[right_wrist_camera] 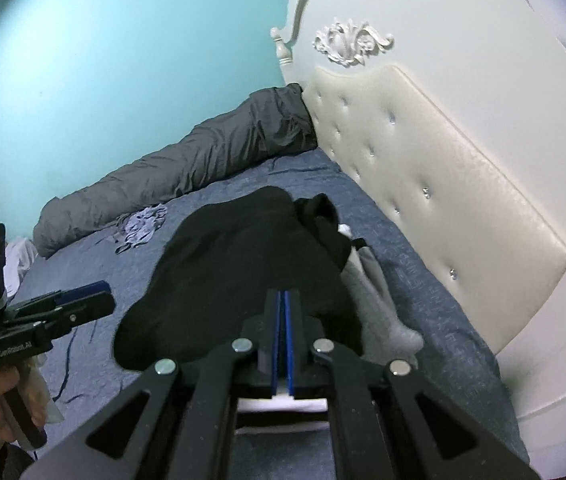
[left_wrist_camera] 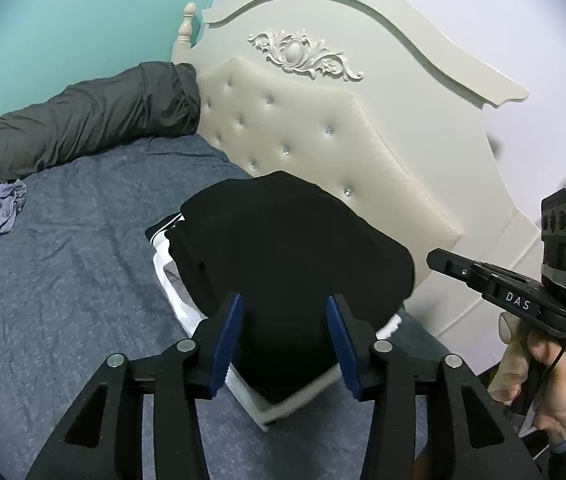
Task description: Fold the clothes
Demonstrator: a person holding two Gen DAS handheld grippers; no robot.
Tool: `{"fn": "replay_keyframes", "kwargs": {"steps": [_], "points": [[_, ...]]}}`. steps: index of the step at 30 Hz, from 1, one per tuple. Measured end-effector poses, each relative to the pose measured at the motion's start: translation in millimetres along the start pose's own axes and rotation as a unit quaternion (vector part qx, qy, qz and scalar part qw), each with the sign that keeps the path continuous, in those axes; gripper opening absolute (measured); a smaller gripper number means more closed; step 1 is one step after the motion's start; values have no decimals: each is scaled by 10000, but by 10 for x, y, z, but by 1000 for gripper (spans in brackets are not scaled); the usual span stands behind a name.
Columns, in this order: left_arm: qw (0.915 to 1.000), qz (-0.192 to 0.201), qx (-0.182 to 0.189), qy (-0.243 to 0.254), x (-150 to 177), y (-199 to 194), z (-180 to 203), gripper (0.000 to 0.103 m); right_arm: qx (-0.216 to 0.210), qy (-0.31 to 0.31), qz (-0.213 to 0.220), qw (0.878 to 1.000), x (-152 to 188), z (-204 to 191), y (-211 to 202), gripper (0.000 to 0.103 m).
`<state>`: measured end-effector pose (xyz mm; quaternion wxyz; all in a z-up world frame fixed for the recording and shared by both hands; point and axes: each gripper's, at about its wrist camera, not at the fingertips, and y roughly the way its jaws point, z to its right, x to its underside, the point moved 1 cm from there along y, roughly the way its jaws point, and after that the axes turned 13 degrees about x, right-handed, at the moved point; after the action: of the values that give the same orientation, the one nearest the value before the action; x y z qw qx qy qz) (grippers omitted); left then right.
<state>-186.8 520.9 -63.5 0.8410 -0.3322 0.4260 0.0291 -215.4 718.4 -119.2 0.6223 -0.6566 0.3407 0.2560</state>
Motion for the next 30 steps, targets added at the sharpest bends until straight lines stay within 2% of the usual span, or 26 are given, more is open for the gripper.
{"fn": "replay_keyframes", "kwargs": {"steps": [7,10,21,30], "points": [[9999,103,-11,69,70,-336,204,54,69,81,87,9999,80,-110,-324,5],[9998,173,-22,89,82,-483,274,57,162,122,150,9997,124,-159,-488,11],[9988,351,-28,331,156,-935,627,58,202,132,448,9987,198,-350,-1058,18],[9981,469,-21,401,265,-1284,788,65,202,190,606,9978,315,-386,-1376,27]]}}
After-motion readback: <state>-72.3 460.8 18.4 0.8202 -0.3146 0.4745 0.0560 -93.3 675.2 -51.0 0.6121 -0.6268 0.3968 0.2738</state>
